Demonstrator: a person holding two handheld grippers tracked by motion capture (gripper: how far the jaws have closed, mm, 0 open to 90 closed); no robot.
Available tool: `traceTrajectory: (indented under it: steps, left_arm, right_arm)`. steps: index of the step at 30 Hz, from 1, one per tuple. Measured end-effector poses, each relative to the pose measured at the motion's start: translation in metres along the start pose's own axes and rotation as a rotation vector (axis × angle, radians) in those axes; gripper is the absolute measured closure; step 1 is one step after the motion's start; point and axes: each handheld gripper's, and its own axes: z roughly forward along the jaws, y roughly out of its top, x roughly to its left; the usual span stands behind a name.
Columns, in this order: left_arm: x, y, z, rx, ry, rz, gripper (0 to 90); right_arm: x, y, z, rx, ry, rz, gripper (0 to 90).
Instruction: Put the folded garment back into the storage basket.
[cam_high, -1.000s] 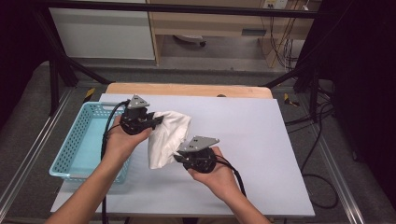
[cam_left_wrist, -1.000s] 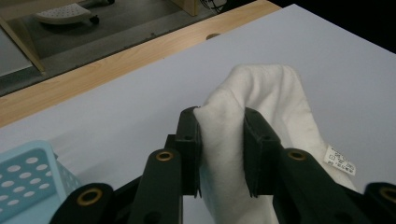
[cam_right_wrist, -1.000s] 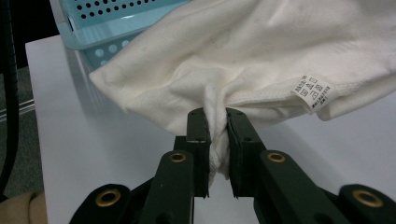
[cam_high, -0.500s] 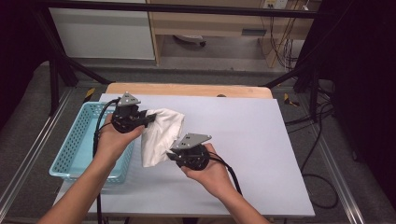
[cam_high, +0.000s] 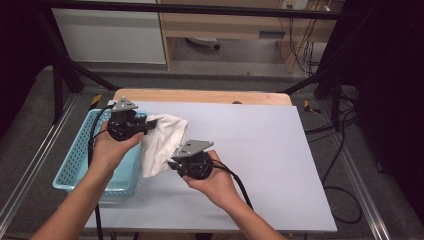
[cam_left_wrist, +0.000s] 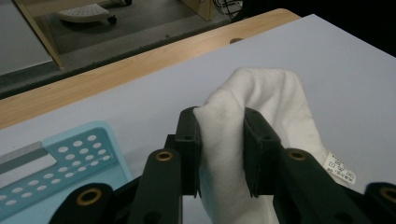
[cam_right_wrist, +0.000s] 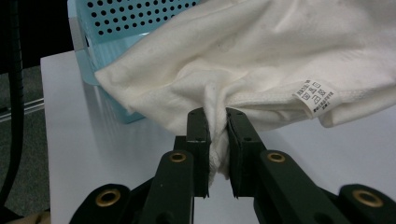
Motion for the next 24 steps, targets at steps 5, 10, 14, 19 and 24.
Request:
traceTrajectory:
  steps: [5,10,14,19,24]
  left_arm:
    - [0.007,-0.002,-0.007,-0.006,0.008,-0.012,70.3]
    - [0.016,-0.004,-0.014,-0.018,0.019,-0.036,70.2]
    - [0.021,-0.005,-0.019,-0.02,0.023,-0.033,70.2]
    - [0.027,-0.006,-0.024,-0.027,0.035,-0.041,70.1]
    - [0.033,-0.006,-0.029,-0.037,0.042,-0.052,70.1]
  right_arm:
    - [0.003,0.006,0.008,-0.001,0.005,-0.011,80.9]
    - [0.006,0.011,0.015,-0.013,0.012,-0.013,80.9]
    - [0.009,0.016,0.022,-0.018,0.02,-0.015,80.9]
    - [0.012,0.021,0.029,-0.02,0.025,-0.018,80.9]
    - [0.016,0.027,0.035,-0.026,0.029,-0.026,80.9]
